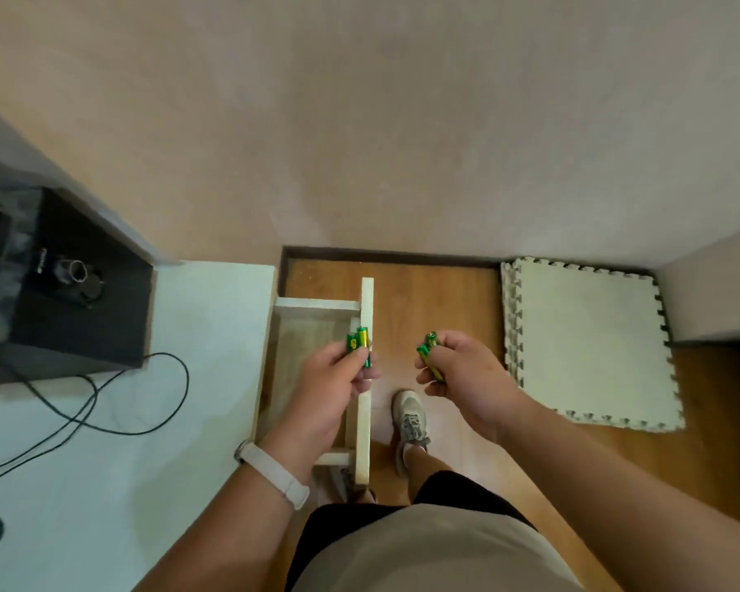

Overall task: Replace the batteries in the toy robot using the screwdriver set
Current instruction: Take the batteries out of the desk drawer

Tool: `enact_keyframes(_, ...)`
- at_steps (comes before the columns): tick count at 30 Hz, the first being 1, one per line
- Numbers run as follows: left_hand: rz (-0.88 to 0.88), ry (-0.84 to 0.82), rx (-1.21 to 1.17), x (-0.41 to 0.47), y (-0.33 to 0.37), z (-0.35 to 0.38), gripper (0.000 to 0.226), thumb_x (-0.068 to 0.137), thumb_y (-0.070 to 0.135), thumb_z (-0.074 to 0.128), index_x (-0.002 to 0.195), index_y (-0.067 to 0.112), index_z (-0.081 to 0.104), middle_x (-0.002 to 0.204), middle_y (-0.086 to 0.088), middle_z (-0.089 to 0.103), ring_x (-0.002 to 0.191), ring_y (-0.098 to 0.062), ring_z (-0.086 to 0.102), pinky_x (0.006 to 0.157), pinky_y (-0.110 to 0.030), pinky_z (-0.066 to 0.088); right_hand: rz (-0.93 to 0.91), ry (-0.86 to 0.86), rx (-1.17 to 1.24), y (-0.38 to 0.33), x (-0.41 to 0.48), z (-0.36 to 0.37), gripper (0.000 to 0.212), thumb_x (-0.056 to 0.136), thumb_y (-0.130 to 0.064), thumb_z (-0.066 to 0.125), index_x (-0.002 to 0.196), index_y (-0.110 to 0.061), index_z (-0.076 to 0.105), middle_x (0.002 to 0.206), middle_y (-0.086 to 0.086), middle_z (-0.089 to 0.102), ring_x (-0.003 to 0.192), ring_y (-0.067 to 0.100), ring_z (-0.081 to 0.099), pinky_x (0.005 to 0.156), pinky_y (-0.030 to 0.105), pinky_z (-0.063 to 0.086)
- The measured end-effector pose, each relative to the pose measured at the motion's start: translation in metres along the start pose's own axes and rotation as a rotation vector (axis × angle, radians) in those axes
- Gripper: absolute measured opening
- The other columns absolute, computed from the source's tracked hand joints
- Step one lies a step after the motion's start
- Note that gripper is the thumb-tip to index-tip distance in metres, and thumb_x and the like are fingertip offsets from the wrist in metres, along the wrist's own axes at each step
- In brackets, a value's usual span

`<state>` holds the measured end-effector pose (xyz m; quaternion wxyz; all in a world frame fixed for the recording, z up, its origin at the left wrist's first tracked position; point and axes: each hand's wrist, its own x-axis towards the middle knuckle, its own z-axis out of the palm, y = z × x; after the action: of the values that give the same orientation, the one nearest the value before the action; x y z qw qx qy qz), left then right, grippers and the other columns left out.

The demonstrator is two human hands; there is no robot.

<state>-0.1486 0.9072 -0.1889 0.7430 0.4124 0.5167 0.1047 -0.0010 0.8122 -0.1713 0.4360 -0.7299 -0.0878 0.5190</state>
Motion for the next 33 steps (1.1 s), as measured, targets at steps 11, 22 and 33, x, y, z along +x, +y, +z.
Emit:
enact_keyframes(11, 0.062, -0.147, 0.104, -0.033, 0.007, 0.056, 0.018, 0.102, 0.012, 0.053, 0.114, 0.012, 0.067, 0.096, -0.006, 0.073, 0.077, -0.013, 0.065, 0.066, -0.021, 0.051, -0.074, 0.168, 0.132, 0.018, -0.043, -0.050, 0.017, 0.092, -0.003, 0.047, 0.098, -0.009, 0.061, 0.083, 0.007, 0.062, 0.068, 0.016, 0.057, 0.058, 0.025, 0.047)
enact_keyframes(22, 0.146, -0.231, 0.206, -0.088, 0.000, 0.207, 0.015, 0.100, 0.007, 0.054, 0.103, 0.012, 0.068, 0.090, -0.006, 0.069, 0.066, -0.010, 0.061, 0.060, -0.020, 0.046, -0.186, 0.280, 0.379, 0.043, -0.099, -0.187, 0.017, 0.091, -0.003, 0.048, 0.092, -0.014, 0.061, 0.077, 0.003, 0.062, 0.061, 0.013, 0.056, 0.055, 0.025, 0.043)
enact_keyframes(33, 0.186, -0.506, 0.425, -0.162, -0.066, 0.452, 0.014, 0.101, 0.006, 0.053, 0.100, 0.010, 0.066, 0.083, -0.003, 0.069, 0.061, -0.007, 0.061, 0.054, -0.015, 0.047, -0.258, 0.502, 0.651, 0.126, -0.198, -0.412, 0.016, 0.091, -0.001, 0.045, 0.095, -0.010, 0.059, 0.082, 0.009, 0.060, 0.063, 0.015, 0.055, 0.056, 0.025, 0.045)
